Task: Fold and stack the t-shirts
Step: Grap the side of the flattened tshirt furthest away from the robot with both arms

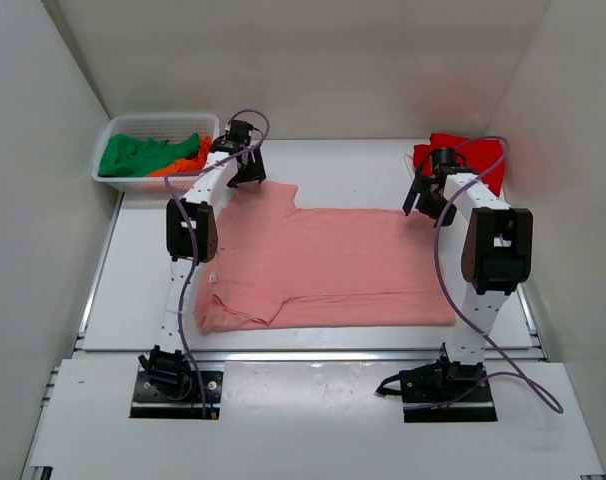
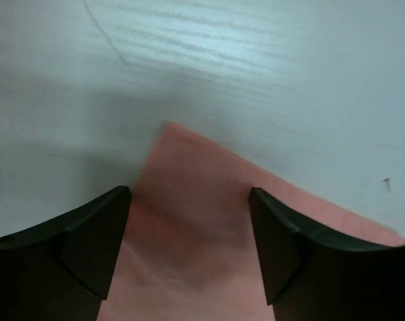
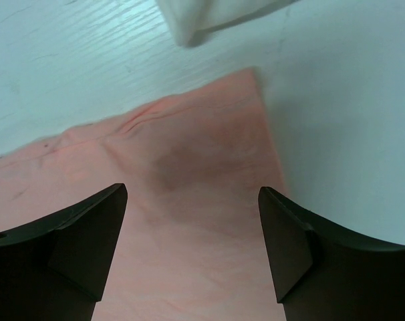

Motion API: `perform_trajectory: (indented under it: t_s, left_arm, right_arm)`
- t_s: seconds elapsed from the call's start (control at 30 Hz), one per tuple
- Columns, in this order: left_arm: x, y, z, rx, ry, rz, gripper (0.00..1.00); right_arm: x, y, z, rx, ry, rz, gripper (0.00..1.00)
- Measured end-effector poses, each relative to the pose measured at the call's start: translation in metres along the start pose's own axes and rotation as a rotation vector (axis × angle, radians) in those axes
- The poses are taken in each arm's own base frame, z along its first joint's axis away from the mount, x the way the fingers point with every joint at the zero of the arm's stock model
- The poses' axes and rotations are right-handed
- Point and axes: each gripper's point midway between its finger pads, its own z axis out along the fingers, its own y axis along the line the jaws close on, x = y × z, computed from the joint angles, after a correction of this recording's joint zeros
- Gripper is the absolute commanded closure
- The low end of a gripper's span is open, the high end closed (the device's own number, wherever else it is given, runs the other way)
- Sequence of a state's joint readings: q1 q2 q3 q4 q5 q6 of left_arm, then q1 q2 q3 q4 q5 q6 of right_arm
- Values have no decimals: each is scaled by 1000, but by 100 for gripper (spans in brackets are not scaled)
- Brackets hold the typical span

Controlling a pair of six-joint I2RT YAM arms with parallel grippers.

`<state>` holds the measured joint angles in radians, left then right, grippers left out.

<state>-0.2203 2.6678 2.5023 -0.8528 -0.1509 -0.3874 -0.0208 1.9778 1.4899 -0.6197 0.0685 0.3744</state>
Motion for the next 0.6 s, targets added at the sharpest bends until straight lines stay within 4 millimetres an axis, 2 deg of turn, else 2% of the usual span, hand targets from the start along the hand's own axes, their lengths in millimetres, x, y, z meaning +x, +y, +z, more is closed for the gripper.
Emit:
perform_trajectory:
  t_s: [0.07,0.1,0.17,0.2,0.23,0.27,0.3,0.33,0.37,0.43,0.53,0.6]
  left_arm:
    - [6,2,-2,-16,12,12,7]
    - [8,2,-4,-22,17,20,8]
    - [11,2,-5,-31,24,32,17]
    - [12,2,-6,-36,28,41,27]
    - [14,2,-7,-39,39,47,42]
    - [16,3,-9,-41,50,51,64]
    - [19,3,-9,-40,62,49,75]
    - [20,4,-9,-38,71,54,95]
    - [20,4,-9,-35,75,53,100]
    - [21,4,-9,-23,87,53,100]
    - [22,4,-9,-2,95,47,100]
    - [22,4,-9,1,96,46,100]
  right_arm:
    - [0,-5,1,11,4,9,22]
    - [-2,-7,0,16,1,13,22]
    - [-4,-9,1,21,-5,17,21]
    - [-4,-11,1,23,-6,21,22]
    - [-5,-11,1,25,-7,23,22]
    - [-5,-13,1,28,-7,28,21]
    - [-6,-15,1,30,-7,34,22]
    - [-6,-16,1,32,-6,36,21]
    - [-6,-17,1,35,-6,39,22]
    - [-7,-20,2,42,-7,48,25]
    - [-11,-25,16,69,2,59,26]
    - [-21,-23,28,75,-8,65,31]
